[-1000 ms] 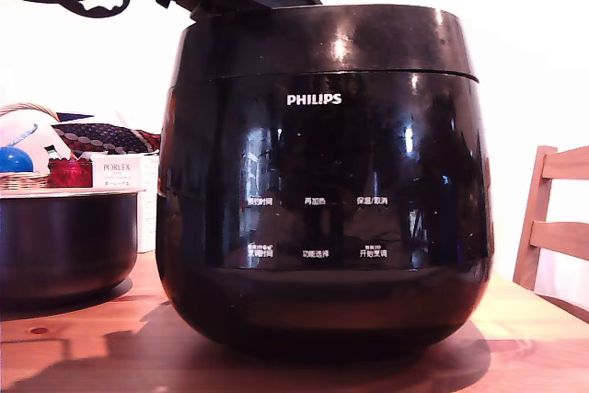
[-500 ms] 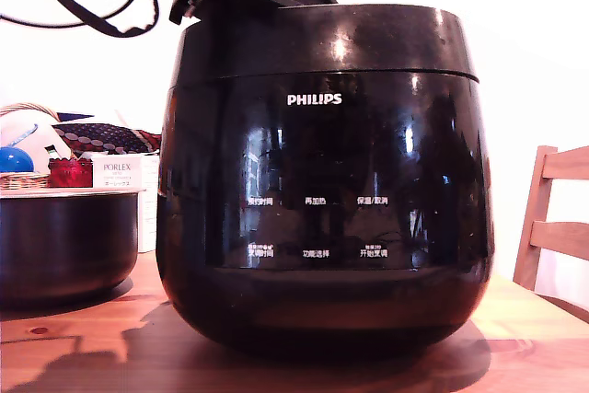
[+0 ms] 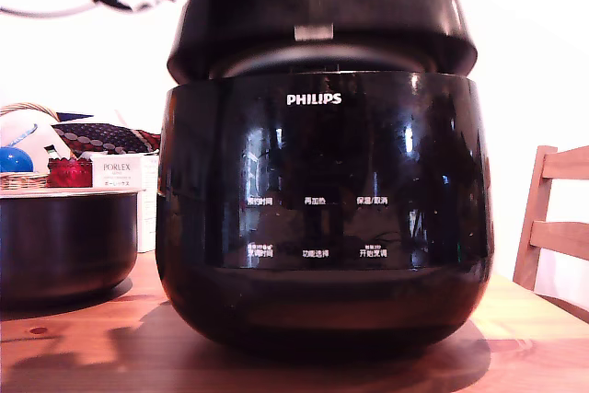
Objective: Open the rice cooker by pressing the large metal button on the top of its lid with medium force
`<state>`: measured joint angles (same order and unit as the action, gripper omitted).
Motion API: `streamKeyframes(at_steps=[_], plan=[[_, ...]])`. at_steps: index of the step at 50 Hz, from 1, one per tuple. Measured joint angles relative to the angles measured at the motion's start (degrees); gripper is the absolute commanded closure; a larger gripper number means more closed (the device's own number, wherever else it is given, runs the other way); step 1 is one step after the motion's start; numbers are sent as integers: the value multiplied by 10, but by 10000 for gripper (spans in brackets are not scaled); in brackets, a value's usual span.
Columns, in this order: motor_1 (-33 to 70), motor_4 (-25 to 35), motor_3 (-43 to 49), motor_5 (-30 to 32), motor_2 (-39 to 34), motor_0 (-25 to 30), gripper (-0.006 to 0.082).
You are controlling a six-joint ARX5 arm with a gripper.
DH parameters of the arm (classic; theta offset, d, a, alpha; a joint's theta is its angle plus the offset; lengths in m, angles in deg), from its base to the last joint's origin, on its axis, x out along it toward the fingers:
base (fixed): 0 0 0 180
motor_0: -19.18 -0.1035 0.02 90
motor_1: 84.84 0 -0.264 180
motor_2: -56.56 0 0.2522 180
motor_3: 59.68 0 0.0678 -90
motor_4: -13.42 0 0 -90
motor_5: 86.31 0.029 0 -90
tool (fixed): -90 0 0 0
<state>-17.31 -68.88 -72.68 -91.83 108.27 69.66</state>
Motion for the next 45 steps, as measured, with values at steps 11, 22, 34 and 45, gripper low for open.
streamKeyframes(at_steps=[11,22,34,45], plan=[[-45,-19,54,12,0,0,788],[-49,-27,84,13,0,-9,788],[-90,-35,111,19,0,-33,788],[-132,-47,138,27,0,-54,788]])
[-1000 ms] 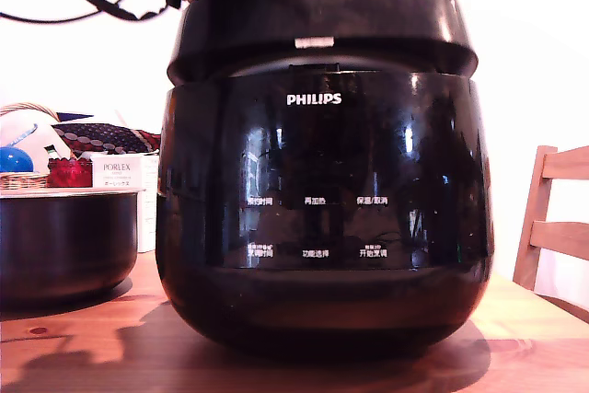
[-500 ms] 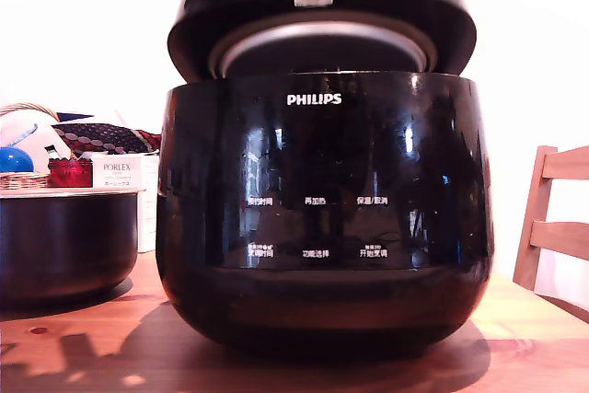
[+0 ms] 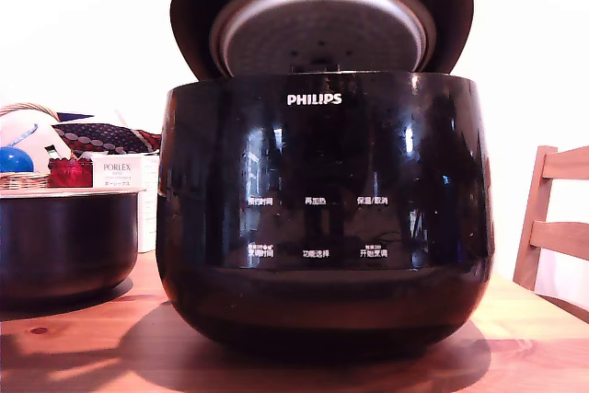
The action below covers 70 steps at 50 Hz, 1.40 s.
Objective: Open the rice cooker by pressing the large metal button on the top of its lid with medium force
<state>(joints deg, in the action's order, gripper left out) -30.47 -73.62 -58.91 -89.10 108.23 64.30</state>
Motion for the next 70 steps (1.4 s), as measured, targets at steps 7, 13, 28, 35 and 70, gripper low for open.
streamKeyframes(at_steps=[7,13,28,35,70], plan=[[-31,-14,13,13,0,-13,788],[-68,-27,33,23,0,-27,788],[-173,-48,120,68,0,-66,788],[-213,-48,186,132,0,-82,788],[-209,-35,669,346,100,-85,788]])
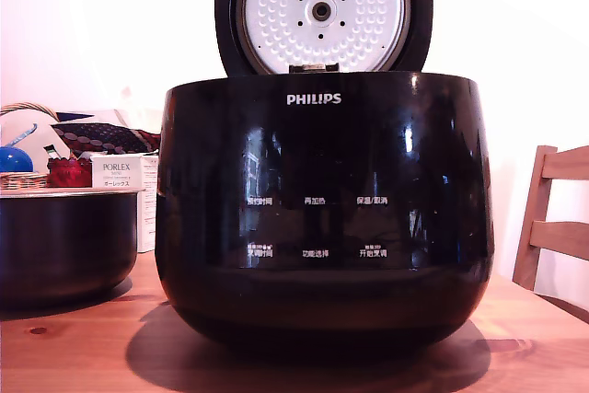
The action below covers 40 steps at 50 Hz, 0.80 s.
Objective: Open the rice cooker by pressing the large metal button on the top of its lid with medium force
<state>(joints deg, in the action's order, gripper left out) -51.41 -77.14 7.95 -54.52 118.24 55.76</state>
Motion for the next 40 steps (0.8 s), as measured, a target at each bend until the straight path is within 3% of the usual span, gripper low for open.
streamKeyframes(at_steps=[8,14,19,27,34,40], plan=[[47,0,56,0,20,0,788],[79,-4,38,-1,20,0,788],[80,-45,-25,-29,20,0,788],[39,-127,-176,-129,20,-6,788],[-12,-139,-278,-164,20,-15,788],[-44,-140,-299,-167,23,-19,788]])
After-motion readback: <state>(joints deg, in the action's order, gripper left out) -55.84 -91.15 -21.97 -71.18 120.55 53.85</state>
